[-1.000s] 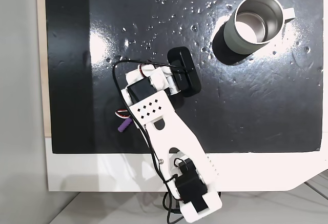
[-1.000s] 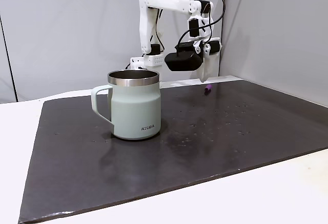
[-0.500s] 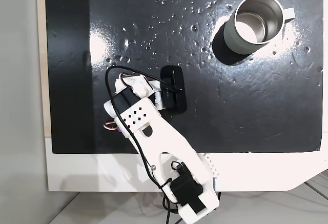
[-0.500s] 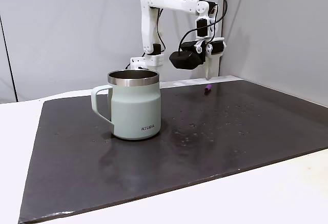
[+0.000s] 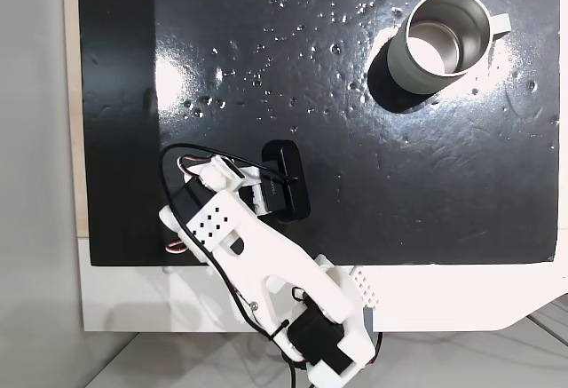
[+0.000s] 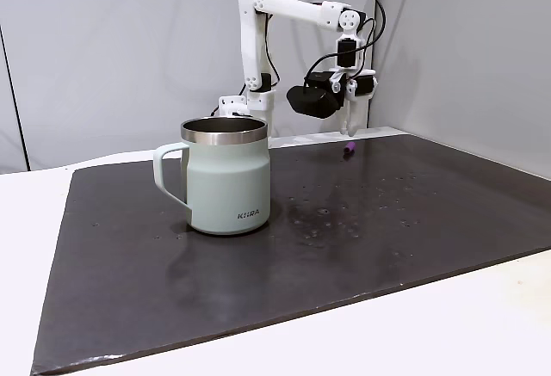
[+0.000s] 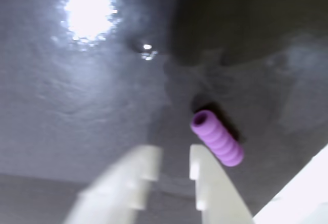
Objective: Grasp a pengrip and put it in the cup.
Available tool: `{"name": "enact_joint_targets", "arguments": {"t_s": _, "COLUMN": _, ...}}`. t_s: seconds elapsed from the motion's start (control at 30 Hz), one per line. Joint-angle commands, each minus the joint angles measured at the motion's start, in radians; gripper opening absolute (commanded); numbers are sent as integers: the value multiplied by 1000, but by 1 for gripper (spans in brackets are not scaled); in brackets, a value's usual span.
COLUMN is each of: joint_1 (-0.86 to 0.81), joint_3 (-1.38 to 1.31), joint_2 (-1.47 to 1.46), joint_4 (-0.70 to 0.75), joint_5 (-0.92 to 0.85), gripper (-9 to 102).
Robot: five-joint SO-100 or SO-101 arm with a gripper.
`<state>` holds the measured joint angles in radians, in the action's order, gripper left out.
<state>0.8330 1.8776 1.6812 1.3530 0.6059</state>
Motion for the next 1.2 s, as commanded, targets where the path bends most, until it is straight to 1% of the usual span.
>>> {"name": "enact_joint_targets", "arguments": {"t_s": 0.0, "joint_1": 29, "joint_3": 51, "joint_2": 95, "joint_4": -29, "joint_5": 21, "gripper": 26}}
{"name": "enact_joint_targets", "arguments": {"t_s": 0.1, "joint_1": 54, "joint_3": 118, "joint_2": 130, "joint_4": -86, "joint_5": 20, "gripper": 30}}
{"name": "enact_joint_targets", "arguments": {"t_s": 0.23, "joint_1": 91, "joint_3": 126, "joint_2": 103, "joint_4": -98, "joint_5": 23, "gripper": 33}}
{"name": "enact_joint_targets", "arguments": {"t_s": 0.43, "joint_1": 133, "joint_3": 94, "joint_2": -21, "joint_4": -110, "joint_5": 29, "gripper": 31}}
{"name": "enact_joint_targets", "arguments": {"t_s": 0.6, "joint_1": 183, "joint_3": 78, "joint_2": -67, "joint_4": -118, "joint_5": 26, "gripper": 31}}
{"name": "enact_joint_targets", "arguments": {"t_s": 0.93, "joint_1": 244, "joint_3": -14, "joint_2": -209, "joint_4": -129, "joint_5": 14, "gripper": 27}}
{"name": "enact_joint_targets", "arguments": {"t_s": 1.17, "joint_1": 275, "joint_3": -38, "joint_2": -249, "joint_4": -137, "joint_5": -21, "gripper": 18}}
